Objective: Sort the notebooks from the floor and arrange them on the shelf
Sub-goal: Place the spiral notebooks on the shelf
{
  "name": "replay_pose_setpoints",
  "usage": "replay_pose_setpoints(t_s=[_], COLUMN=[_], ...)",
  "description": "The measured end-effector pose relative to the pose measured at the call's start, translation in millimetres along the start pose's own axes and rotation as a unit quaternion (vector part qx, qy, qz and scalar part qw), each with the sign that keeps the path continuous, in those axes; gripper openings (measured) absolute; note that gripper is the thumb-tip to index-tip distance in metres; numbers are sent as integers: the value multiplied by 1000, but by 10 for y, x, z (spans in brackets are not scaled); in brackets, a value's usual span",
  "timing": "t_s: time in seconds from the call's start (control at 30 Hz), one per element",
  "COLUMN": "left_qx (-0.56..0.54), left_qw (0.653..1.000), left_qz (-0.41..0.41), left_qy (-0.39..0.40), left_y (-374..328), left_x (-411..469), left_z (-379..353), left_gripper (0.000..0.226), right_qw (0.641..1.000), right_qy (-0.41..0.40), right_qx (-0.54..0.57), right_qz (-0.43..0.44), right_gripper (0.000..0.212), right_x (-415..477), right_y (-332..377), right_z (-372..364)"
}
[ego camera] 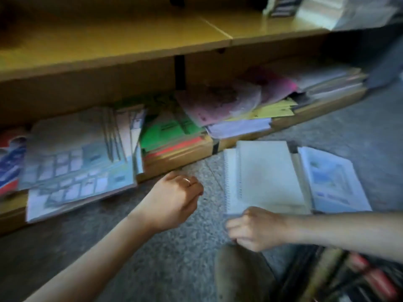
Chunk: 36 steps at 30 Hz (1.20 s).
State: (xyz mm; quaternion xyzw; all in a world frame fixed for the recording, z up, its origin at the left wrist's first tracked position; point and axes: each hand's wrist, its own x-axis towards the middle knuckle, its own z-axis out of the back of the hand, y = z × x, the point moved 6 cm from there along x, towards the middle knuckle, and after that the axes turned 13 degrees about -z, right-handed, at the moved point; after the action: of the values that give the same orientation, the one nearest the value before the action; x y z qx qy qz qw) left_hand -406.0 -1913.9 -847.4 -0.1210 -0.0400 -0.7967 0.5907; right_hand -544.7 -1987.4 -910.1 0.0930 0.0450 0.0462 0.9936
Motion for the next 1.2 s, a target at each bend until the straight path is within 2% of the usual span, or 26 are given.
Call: replay_pose_setpoints(t_s=[0.1,0.2,0.27,0.33,0.5,0.6,0.7,0.77,0.83,0.87,0.97,1.07,1.1,1.2], left_qx=[-115,-183,-211,-227,-245,-253,-261,-271,-288,-299,-342,-380,-397,-463], left_qw=[992,980,971,963,956,955,952,945,937,931,904,879,868,824], left_qz=[44,77,110,142,161,152,158,174,187,194,230,252,263,285], left_qy=[7,20,12,-6,-23,-24,-40,-56,-72,-80,-111,-139,-143,-163], left_y=[-193,-331,-342,-325,-316,-346,-333,-313,-295,-284,-219,-181,-165,-147], left_x=[71,67,21,-36,-72,-38,-21,-22,-34,-44,-96,-119,-119,-97], left_z=[-491,-843,-956,-1004,-1023,-1020,-1010,-995,-979,-976,-989,-976,-978,-941], left_gripper=[22,27,32,34,35,36,35,34,31,27,19,18,21,18], right_qw=[997,974,945,913,865,865,863,843,848,856,860,889,900,924], right_qy=[41,-41,-27,34,78,108,112,143,98,84,73,38,1,-183], right_qx=[0,9,-15,-22,23,-90,-223,-301,-349,-359,-357,-288,-255,-122], right_qz=[-67,-221,-325,-407,-496,-482,-440,-422,-386,-363,-358,-353,-354,-313], right_gripper=[14,20,45,77,100,106,99,79,44,44,58,62,58,51], right_x=[-309,-444,-492,-509,-412,-263,-137,-110,-42,-8,21,-30,-65,-198], right_y=[-274,-804,-1158,-1377,-1517,-1532,-1480,-1443,-1385,-1352,-1301,-1253,-1211,-1027], right_z=[-168,-33,-75,-182,-434,-412,-426,-496,-483,-475,-391,-312,-232,164])
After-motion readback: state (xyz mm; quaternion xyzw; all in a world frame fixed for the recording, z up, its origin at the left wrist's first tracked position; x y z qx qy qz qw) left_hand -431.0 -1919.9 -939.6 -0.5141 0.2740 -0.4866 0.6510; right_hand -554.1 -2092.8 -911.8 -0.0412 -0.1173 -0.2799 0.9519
